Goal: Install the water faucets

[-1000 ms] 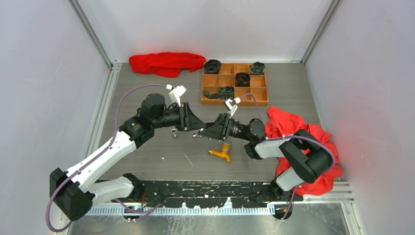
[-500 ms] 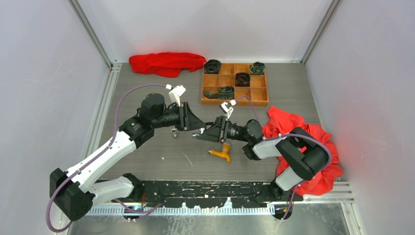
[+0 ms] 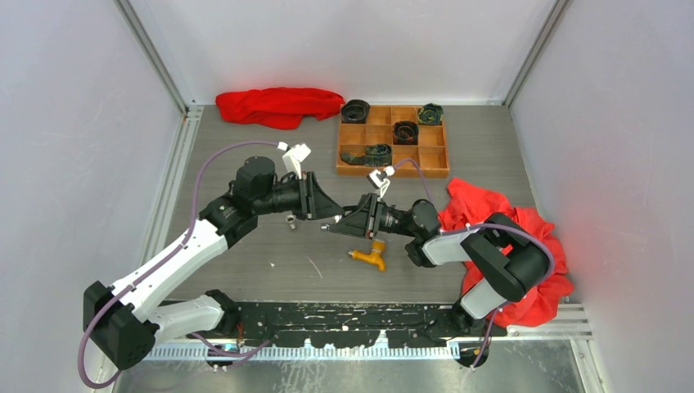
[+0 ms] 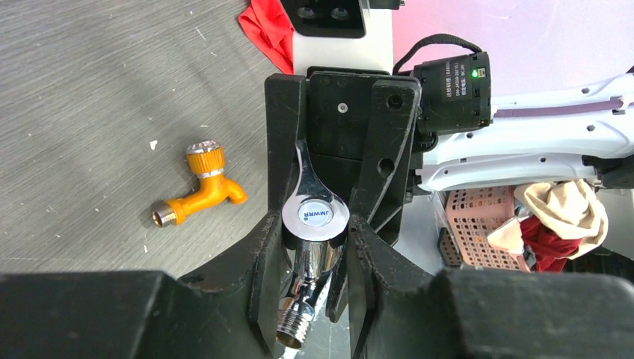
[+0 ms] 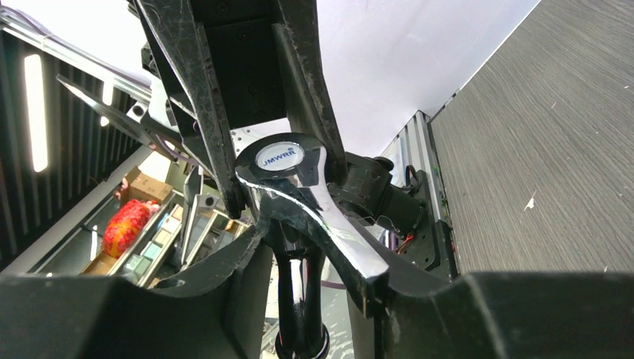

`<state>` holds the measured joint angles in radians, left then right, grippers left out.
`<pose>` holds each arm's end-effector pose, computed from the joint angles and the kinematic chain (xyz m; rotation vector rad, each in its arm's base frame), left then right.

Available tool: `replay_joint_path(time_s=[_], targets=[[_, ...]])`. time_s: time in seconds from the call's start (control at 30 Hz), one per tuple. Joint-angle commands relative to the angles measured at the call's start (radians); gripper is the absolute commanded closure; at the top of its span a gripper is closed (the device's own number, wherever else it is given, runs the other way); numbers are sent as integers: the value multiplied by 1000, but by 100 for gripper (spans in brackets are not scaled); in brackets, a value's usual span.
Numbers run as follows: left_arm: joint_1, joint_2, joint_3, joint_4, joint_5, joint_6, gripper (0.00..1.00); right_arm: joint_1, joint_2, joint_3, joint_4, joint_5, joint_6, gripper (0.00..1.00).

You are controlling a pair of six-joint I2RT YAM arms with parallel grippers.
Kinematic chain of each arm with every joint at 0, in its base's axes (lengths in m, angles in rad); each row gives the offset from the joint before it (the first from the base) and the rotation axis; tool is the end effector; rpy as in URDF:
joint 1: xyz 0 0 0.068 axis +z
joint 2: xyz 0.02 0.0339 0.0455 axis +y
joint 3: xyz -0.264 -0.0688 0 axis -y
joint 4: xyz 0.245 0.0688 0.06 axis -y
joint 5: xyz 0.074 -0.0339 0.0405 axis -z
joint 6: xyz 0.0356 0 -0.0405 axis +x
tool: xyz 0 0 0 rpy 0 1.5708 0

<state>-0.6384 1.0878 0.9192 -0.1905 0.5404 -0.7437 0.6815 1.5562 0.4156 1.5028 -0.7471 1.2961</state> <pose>0.1873 -0.1618 0.3286 0.2948 2.1393 -1.3890 0.1917 0.1867 0.2153 -0.3440 1.6219 2.0551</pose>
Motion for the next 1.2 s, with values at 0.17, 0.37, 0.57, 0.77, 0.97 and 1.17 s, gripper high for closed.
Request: replay_joint_path(time_s=[0.17,0.37,0.57,0.77,0.97,1.17], targets=[[11,-23,4,57,18,14,100,4,-10,44,140,-21,-7,69],[11,-16,11,59,18,13,100,4,11,75,87,-62,20,99],[14,-17,33,11,-19,22,98,4,-65,36,45,-29,-69,99],[41,-61,123,-160,-152,101,34,4,-273,27,-413,98,-358,99],[135,-124,118,-297,-235,140,14,4,-571,51,-986,408,-696,100],[159,-74,105,-481,-468,124,0,3,-702,166,-1342,616,-914,100]])
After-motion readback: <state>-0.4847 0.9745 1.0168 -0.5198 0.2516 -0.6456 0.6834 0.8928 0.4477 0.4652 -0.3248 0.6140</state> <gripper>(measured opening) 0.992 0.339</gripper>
